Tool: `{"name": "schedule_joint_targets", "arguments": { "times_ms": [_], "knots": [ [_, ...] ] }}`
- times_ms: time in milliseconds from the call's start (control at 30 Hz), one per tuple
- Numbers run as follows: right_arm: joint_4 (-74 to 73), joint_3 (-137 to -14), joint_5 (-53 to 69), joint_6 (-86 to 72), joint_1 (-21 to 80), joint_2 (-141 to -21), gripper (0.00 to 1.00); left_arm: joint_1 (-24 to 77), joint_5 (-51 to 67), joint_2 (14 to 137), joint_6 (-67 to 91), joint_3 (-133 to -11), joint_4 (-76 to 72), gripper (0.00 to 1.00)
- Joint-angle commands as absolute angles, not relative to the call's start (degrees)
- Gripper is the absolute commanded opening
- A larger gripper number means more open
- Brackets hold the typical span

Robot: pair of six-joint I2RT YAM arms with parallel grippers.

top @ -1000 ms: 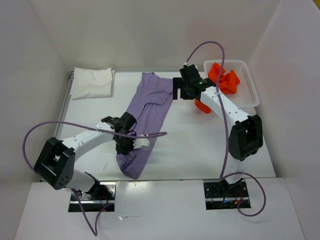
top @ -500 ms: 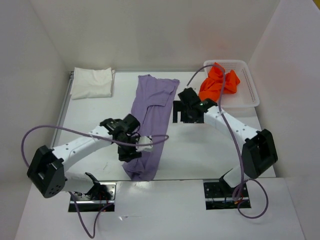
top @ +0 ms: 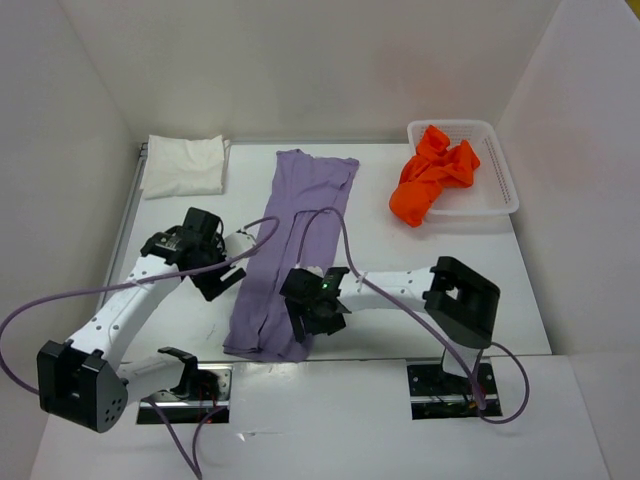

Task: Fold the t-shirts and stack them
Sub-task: Rotate the tshirt 90 degrees, then grab the bottom of the folded rectangular tshirt with both arms

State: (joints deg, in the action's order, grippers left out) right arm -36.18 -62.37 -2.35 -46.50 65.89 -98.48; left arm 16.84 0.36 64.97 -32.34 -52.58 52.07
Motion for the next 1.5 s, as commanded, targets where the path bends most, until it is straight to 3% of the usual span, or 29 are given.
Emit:
{"name": "schedule_joint_targets", "arguments": {
  "times_ms": [0,167,400,500,567,700,800,933,967,1100,1200,1233,1400,1467],
  "knots": [
    [-33.66,-63.55,-1.14,-48.96,67.06,-101.33,0.77,15.03,-0.18,64.07,-29.97,-51.51,50.19,0.82],
    [-31.90,-62.31,-0.62,-48.96,66.45,-102.91,0.59,13.62,-1.85,63.54,-28.92,-50.27,48.61,0.85],
    [-33.13,-56.79,0.62,-50.71,61.10,-99.86,0.14,14.15,-1.85,63.54,-29.53,-52.03,49.83,0.85],
    [-36.80,-53.62,-1.31,-50.71,58.28,-95.30,0.02,15.99,-2.55,64.07,-30.58,-52.03,49.83,0.86],
    [-38.84,-53.09,-3.95,-48.87,57.05,-93.70,0.00,16.79,-1.42,64.69,-30.59,-53.78,49.83,0.86],
    [-40.61,-52.56,-5.10,-46.33,53.01,-91.85,0.00,19.59,2.81,66.88,-31.29,-57.74,49.22,0.89],
    [-40.61,-51.86,-4.39,-46.32,52.38,-90.71,0.07,22.92,3.87,68.64,-31.29,-58.89,49.22,0.89],
    [-40.61,-50.80,-1.94,-46.32,52.38,-88.61,0.39,28.10,3.34,68.65,-34.26,-56.53,49.22,0.89],
    [-40.61,-50.80,0.07,-45.80,52.38,-87.55,0.52,29.08,3.34,68.64,-34.97,-55.90,49.22,0.90],
    [-42.45,-50.80,4.21,-45.79,53.53,-79.03,0.64,33.39,4.66,63.21,-39.19,-54.58,52.90,0.93],
    [-42.45,-49.58,7.29,-47.98,54.05,-72.44,0.67,35.42,4.66,51.63,-50.41,-52.22,54.67,0.96],
    [-41.49,-48.87,7.29,-48.51,54.05,-70.86,0.67,36.03,5.53,41.93,-55.15,-50.73,53.45,1.00],
    [-38.58,-47.02,6.33,-51.05,54.58,-72.33,0.68,36.04,17.80,10.96,-87.32,-36.32,45.62,1.00],
    [-37.10,-47.02,6.33,-51.85,55.10,-73.73,0.68,36.04,21.52,6.52,-98.19,-31.57,48.33,1.00]
  ]
}}
